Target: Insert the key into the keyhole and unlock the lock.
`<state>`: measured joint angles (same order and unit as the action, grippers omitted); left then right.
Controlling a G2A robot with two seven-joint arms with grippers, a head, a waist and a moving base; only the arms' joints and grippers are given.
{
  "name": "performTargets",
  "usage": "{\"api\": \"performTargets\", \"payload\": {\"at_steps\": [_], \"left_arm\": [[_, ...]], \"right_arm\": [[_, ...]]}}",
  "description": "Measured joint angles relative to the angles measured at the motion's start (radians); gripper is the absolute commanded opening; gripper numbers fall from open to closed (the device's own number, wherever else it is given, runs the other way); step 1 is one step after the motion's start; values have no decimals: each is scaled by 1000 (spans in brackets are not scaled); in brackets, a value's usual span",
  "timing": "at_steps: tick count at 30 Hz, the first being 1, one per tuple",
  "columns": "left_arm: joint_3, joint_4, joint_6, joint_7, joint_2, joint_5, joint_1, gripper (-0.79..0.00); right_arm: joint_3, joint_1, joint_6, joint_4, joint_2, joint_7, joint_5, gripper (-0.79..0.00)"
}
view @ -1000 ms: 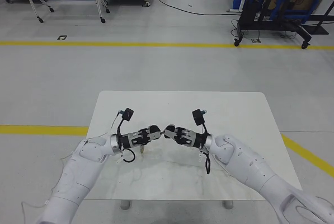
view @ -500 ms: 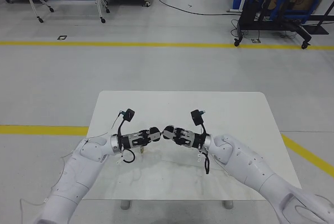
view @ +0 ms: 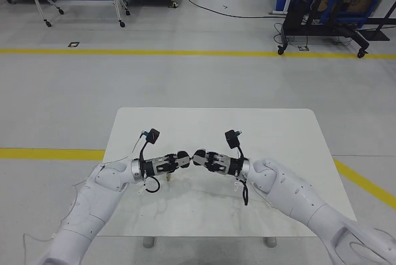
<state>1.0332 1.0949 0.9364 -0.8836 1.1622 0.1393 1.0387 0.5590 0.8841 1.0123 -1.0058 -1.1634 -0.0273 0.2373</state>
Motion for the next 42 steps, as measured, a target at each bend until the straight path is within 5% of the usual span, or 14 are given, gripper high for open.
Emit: {"api": "performTargets", "payload": {"at_steps": [2,3,9,12,13,33,37,39,42], "left_arm": [[1,1,3,3,-3,3,1,-785],[2,1,3,3,-4,5,2,-785],[2,13,-5,-5,-16,6,8,-785],[-8,27,-31,-31,-24,-4,6,-785],[-12,33,-40,-40,-27,-5,5,-785],[-59,50,-49,-49,-54,-25,-10,-785],[-62,47,-46,-45,-56,-19,-12,-785],[-65,45,-44,-41,-56,-19,-13,-785],[-70,42,-44,-35,-56,-25,-16,-785]], "right_arm": [[2,0,0,0,2,3,0,-62],[2,1,0,0,2,4,0,0],[10,0,0,-8,15,-5,12,0],[8,-3,0,-17,24,-24,39,-348],[4,-3,0,-24,27,-33,46,-397],[-57,-32,0,-24,46,-173,-86,-594],[-58,-34,0,-22,45,-189,-108,-674],[-59,-33,0,-20,44,-198,-120,-785],[-61,-32,0,-18,43,-217,-146,-785]]}}
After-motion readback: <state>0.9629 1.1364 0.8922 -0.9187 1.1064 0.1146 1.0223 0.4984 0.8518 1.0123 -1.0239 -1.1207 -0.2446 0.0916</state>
